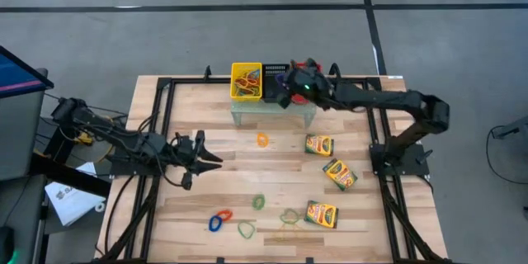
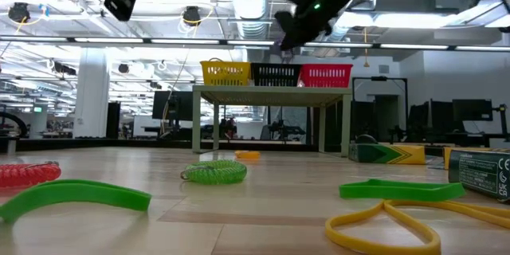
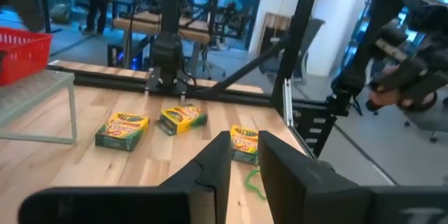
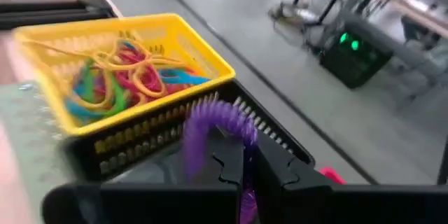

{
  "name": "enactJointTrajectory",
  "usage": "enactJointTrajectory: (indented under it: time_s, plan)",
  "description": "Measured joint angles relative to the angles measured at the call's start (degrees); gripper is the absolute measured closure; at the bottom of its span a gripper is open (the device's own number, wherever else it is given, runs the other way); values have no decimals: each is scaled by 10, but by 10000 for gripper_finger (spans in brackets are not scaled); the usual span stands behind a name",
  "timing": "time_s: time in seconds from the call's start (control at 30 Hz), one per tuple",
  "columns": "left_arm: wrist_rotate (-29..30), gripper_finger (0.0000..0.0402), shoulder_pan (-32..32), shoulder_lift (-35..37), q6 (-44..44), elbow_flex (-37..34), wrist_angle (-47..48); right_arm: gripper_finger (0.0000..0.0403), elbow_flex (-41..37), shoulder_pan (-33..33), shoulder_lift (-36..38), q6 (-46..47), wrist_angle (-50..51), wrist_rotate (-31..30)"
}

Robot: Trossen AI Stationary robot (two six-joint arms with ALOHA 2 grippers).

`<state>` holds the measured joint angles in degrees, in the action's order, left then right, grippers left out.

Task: Pick & Place Office Desk Supplies
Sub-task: Put the purple spring keychain into the black bin on the shelf

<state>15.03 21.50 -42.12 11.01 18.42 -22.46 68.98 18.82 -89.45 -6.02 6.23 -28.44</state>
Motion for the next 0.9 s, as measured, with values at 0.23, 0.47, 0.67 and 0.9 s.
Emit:
enactJointTrajectory:
  time_s: [0.23, 0.47, 0.67, 0.9]
  plan:
    - [-1, 336, 1, 0, 17, -36, -47, 396, 95, 35, -82, 0, 99, 18]
    - [-3, 339, 3, 1, 17, -43, -64, 391, 139, 43, -138, 0, 146, 41]
    - [-3, 340, 3, 1, 15, -43, -64, 374, 143, 45, -147, 0, 147, 47]
    - [-3, 340, 3, 1, 15, -43, -63, 289, 143, 45, -147, 0, 152, 47]
